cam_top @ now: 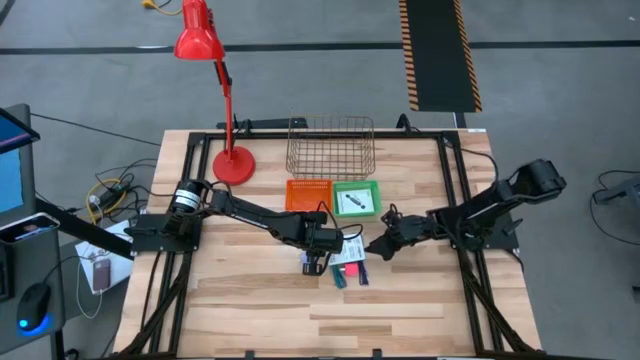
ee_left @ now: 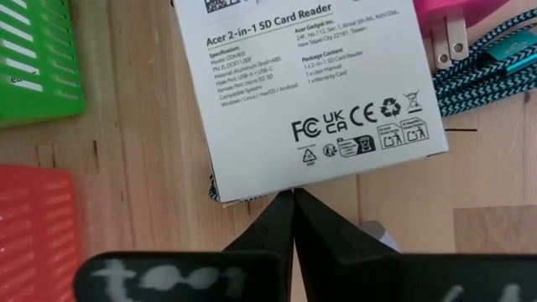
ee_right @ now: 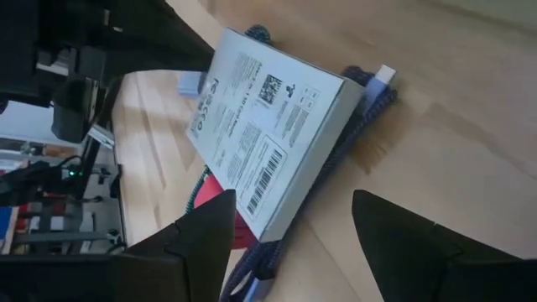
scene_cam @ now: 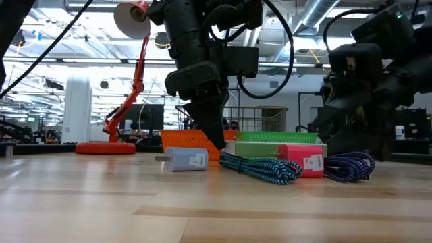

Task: Pick and place items into bin
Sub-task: Stack the card reader box on top of the card reader box in the green bin

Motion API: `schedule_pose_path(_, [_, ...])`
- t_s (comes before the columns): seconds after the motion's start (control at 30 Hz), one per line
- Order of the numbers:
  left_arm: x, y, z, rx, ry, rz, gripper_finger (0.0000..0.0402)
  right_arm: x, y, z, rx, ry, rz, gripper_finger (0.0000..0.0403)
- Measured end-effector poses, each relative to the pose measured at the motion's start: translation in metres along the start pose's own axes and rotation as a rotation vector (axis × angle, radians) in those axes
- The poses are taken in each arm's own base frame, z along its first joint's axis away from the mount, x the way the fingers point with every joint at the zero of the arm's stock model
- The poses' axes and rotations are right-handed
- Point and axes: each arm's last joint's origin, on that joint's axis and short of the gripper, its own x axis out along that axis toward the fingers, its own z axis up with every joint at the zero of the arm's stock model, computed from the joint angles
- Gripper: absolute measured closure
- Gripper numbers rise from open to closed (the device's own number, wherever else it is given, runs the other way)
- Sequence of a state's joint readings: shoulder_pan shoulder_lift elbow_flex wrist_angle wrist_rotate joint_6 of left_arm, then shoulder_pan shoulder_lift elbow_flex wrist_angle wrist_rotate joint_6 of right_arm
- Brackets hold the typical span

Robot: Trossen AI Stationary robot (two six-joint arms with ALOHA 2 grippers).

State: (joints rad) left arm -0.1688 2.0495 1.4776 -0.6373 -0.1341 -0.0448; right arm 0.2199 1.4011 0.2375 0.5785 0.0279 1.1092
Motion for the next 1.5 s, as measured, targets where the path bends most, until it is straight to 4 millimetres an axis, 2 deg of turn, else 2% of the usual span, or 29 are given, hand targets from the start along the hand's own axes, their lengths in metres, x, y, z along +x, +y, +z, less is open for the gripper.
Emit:
schedule_pose_path(0.47, [0.000, 0.000, 0.000, 0.000, -0.003, 0.000, 0.0401, 0.013, -0.004, -0.001, 0.028, -0.014, 0.038, 0.0168])
schedule_pose_path(1.5, [0.000, 0.000, 0.005, 0.016, -0.055, -0.002, 0.0401, 0.013, -0.007, 0.005, 0.030, -0.022, 0.033, 0.0168])
